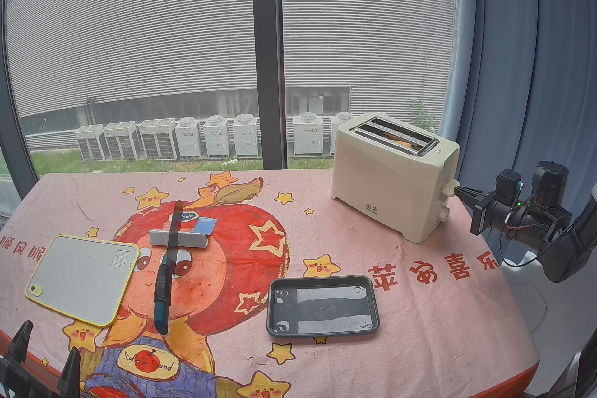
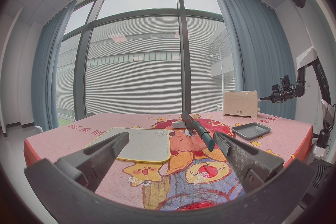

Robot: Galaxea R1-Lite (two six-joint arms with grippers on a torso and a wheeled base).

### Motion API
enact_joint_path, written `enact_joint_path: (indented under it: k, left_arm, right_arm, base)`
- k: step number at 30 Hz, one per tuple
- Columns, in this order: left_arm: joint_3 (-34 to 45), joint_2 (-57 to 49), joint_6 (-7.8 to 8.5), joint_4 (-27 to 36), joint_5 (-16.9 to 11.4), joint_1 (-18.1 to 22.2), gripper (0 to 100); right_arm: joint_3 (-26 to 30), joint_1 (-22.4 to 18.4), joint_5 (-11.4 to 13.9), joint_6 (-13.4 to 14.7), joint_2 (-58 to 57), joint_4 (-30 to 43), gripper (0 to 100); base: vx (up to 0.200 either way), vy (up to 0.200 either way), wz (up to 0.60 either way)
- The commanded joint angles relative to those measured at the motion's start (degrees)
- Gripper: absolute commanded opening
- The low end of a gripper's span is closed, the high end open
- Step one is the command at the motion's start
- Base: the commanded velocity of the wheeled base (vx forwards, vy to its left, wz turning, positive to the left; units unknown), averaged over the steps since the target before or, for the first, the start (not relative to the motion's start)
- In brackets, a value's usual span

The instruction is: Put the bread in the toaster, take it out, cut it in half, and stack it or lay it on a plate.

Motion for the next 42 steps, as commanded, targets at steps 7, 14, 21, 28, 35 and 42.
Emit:
enact_joint_path:
  k: [7, 14, 21, 28, 35, 42]
  left_arm:
    - [0.92, -0.31, 0.02, 0.0, 0.0, 0.0, 100]
    - [0.92, -0.4, 0.02, 0.0, 0.0, 0.0, 100]
    - [0.92, -0.4, 0.02, 0.0, 0.0, 0.0, 100]
    - [0.92, -0.4, 0.02, 0.0, 0.0, 0.0, 100]
    - [0.92, -0.4, 0.02, 0.0, 0.0, 0.0, 100]
    - [0.92, -0.4, 0.02, 0.0, 0.0, 0.0, 100]
  right_arm:
    - [0.04, 0.09, 0.03, -0.1, 0.86, -0.06, 0]
    - [0.04, 0.09, 0.03, -0.1, 0.95, -0.06, 0]
    - [-0.14, 0.18, 0.03, -0.02, 1.74, -0.15, 0]
    - [-0.75, 0.18, -0.06, -0.02, 2.09, -0.15, 0]
    - [-1.11, 0.27, -0.06, 0.07, 2.18, -0.15, 0]
    - [-2.42, 0.97, -1.64, 0.42, 2.97, -0.15, 0]
  base:
    - [0.0, 0.0, 0.0]
    - [0.0, 0.0, 0.0]
    - [0.0, 0.0, 0.0]
    - [0.0, 0.0, 0.0]
    - [0.0, 0.0, 0.0]
    - [0.0, 0.0, 0.0]
